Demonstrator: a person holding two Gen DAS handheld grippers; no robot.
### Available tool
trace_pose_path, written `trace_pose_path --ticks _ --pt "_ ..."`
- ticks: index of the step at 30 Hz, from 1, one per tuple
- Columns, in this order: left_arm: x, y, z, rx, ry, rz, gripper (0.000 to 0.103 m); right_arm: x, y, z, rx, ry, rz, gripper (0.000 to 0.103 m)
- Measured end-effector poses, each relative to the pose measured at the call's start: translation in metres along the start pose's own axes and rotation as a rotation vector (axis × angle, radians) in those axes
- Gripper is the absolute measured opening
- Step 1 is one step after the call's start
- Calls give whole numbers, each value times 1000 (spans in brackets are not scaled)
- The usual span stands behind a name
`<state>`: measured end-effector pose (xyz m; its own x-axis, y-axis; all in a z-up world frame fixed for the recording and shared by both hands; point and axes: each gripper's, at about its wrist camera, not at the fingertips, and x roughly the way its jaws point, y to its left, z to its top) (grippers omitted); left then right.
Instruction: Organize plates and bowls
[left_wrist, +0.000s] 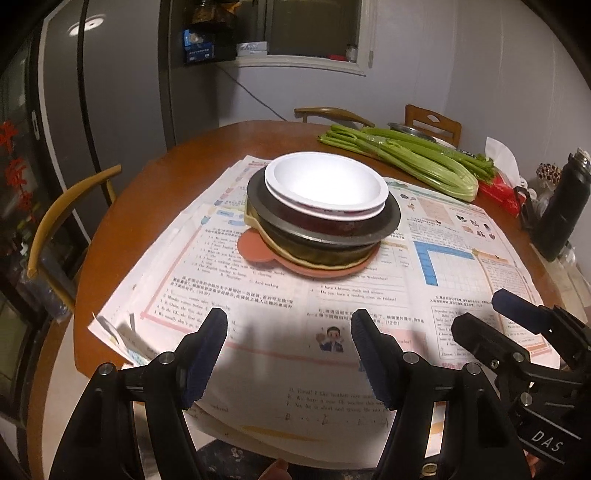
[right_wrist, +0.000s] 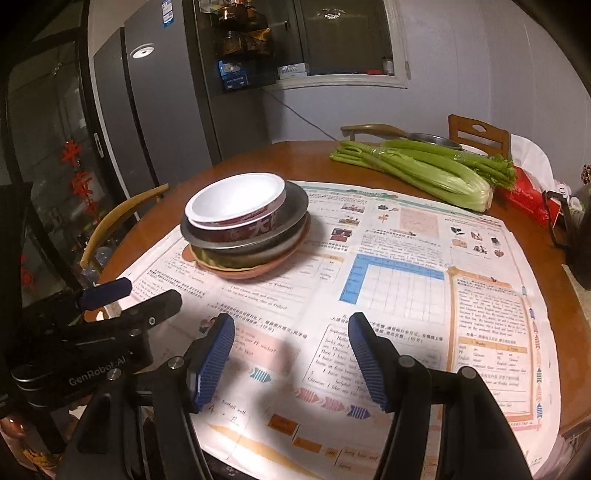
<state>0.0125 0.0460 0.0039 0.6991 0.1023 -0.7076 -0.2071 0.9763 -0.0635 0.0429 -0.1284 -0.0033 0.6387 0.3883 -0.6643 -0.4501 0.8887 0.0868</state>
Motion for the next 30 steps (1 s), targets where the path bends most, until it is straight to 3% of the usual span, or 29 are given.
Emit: trace_pose_path --ticks 30 --pt "3 8 -3 -6 25 -26 71 -5 18 -3 -46 5 -21 64"
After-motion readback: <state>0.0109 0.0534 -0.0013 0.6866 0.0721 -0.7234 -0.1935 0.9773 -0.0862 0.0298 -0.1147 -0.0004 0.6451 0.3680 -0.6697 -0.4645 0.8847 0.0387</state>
